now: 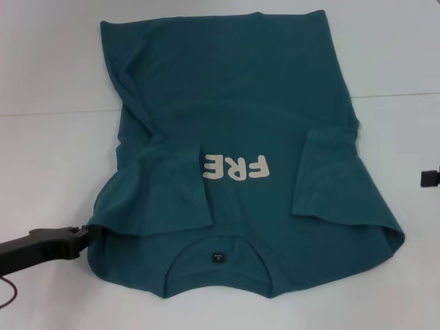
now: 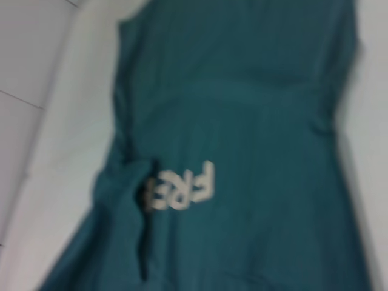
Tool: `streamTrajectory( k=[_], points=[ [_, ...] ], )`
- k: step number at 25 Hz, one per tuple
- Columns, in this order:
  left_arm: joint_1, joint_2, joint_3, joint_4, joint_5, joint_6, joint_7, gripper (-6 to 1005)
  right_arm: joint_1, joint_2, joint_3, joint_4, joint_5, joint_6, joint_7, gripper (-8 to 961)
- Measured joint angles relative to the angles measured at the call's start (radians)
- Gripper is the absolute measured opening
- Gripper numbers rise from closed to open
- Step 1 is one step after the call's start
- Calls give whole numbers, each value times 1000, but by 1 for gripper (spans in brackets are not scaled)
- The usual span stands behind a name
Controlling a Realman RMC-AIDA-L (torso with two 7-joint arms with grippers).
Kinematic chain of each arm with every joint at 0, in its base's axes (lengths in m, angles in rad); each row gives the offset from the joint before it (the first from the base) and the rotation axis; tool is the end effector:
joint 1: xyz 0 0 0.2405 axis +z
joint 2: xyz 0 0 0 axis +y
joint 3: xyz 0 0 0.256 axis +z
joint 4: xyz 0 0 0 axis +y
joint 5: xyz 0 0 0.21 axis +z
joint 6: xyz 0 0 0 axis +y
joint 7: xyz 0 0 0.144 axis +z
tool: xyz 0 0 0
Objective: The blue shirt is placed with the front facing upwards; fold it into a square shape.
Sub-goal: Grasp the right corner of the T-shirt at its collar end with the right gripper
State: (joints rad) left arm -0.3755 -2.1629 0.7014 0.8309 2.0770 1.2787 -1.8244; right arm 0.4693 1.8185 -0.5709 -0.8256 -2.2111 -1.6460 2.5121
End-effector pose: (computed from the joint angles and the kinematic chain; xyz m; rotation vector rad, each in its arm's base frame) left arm -0.3149 0.3207 0.0000 -2.2920 -1.2543 -0.5437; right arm 0.3299 0.3294 0.1408 -2.0283 1.8975 0.4991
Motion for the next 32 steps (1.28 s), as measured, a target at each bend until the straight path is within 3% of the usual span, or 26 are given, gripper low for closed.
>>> streamTrajectory(
  k=[5, 15, 32],
  points=[
    [0, 0, -4, 17, -3, 14, -9, 27, 56, 12, -2, 9, -136, 17, 45, 848],
    [-8, 0, -3, 20, -3, 19, -9, 28, 100, 44, -10, 70, -271, 105, 77, 846],
    [-23, 0, -4, 10, -3, 9, 1, 27, 124, 72, -25, 158, -296, 242, 61, 844]
  ],
)
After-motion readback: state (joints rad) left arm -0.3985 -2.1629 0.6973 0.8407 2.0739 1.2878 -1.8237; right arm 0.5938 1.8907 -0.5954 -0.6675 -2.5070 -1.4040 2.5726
